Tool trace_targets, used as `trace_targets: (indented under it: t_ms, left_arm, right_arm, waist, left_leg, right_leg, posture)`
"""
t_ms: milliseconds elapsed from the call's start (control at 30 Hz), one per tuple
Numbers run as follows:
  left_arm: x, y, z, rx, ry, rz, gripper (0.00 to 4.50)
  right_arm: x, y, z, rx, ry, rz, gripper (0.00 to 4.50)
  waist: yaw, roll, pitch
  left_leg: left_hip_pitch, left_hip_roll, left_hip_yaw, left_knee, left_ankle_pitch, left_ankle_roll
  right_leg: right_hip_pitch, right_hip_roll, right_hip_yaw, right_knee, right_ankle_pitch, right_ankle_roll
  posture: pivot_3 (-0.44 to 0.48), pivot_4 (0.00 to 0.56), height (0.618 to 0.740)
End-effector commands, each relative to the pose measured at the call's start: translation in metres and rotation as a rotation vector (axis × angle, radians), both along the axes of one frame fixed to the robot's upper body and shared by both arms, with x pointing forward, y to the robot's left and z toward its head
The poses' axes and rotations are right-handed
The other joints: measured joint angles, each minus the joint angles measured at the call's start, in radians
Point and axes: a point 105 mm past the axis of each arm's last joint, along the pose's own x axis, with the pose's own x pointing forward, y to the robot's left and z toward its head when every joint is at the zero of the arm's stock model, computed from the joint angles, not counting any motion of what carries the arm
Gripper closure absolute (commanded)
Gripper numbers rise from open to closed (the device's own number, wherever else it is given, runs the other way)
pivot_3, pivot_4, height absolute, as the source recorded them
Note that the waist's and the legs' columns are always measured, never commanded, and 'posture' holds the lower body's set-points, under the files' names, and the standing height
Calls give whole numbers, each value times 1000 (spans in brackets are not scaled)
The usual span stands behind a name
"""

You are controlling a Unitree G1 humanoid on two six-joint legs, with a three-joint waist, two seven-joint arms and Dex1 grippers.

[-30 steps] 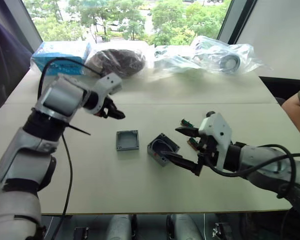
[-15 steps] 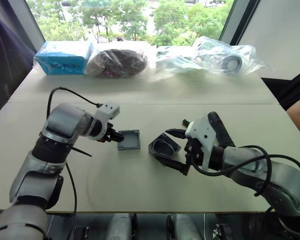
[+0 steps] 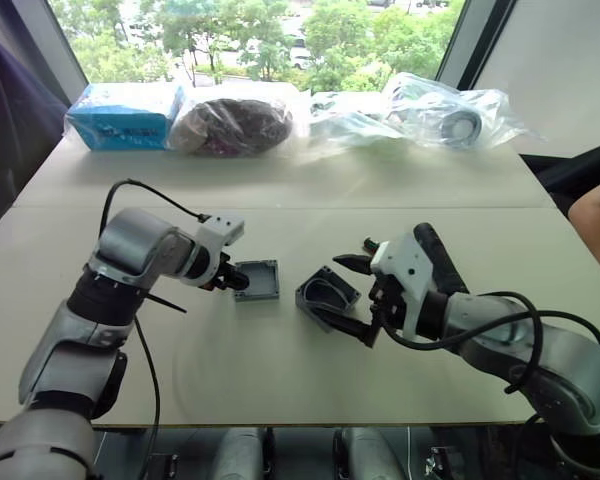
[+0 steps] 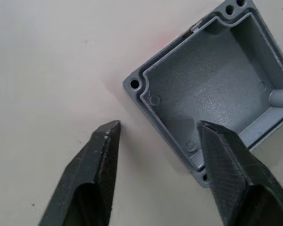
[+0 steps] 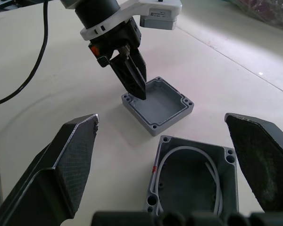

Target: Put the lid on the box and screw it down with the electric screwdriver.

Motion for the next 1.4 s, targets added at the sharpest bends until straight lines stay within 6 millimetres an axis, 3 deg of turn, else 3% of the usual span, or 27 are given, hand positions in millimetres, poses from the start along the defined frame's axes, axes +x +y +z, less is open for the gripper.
trace_targets:
  t_ms: [33,133,367,433,633,800,1033,1400]
  left_arm:
    - [-5,1,-10,-1,26,14,3430]
    - [-5,-1,-15,-4,31,24,4437]
    - [2,-8,-7,-69,-40,57,4437]
    - [6,-15,5,-125,-91,33,4437]
    - [39,-26,78,-295,-496,-87,4437]
    - [43,-46,119,-405,-690,-158,4437]
    - [34,-72,123,-460,-729,-235,4437]
    - [30,-87,117,-504,-718,-268,4437]
  right_arm:
    - [-4,0,10,20,-44,0,0]
    - [-4,-3,9,18,-38,-7,0]
    - [1,-12,1,75,43,-58,0]
    - [7,-16,4,142,60,-92,0]
    - [38,-25,26,446,142,-189,0]
    - [63,-26,31,582,260,-264,0]
    - [67,-24,38,626,283,-259,0]
    - [70,-28,46,696,274,-310,0]
  waist:
    - [0,0,0]
    - [1,0,0]
    - [5,0,-1]
    - [5,0,-1]
    - [-1,0,-1]
    - [1,0,-1]
    - [-3,0,-1]
    - [-3,0,-1]
  left_leg:
    - [0,0,0,0,0,0]
    - [2,0,0,0,0,0]
    - [8,-1,-1,0,-3,4]
    - [8,-2,-1,0,-2,4]
    - [6,-1,0,0,0,-1]
    - [5,-1,1,-2,1,-1]
    - [3,-2,2,-2,0,-1]
    - [3,-2,2,-2,0,-1]
  right_leg:
    - [0,0,0,0,0,0]
    - [2,0,0,0,0,0]
    - [9,-2,-1,0,0,0]
    - [9,-2,-1,0,0,0]
    - [6,-2,-1,0,0,0]
    - [4,-2,0,0,0,0]
    - [3,-3,0,-1,0,0]
    - [3,-2,0,0,0,0]
  posture:
    - [0,150,740]
    - [0,150,740]
    - [0,150,740]
    - [0,150,740]
    - [0,150,740]
    - [0,150,740]
    - [0,150,740]
    - [0,150,740]
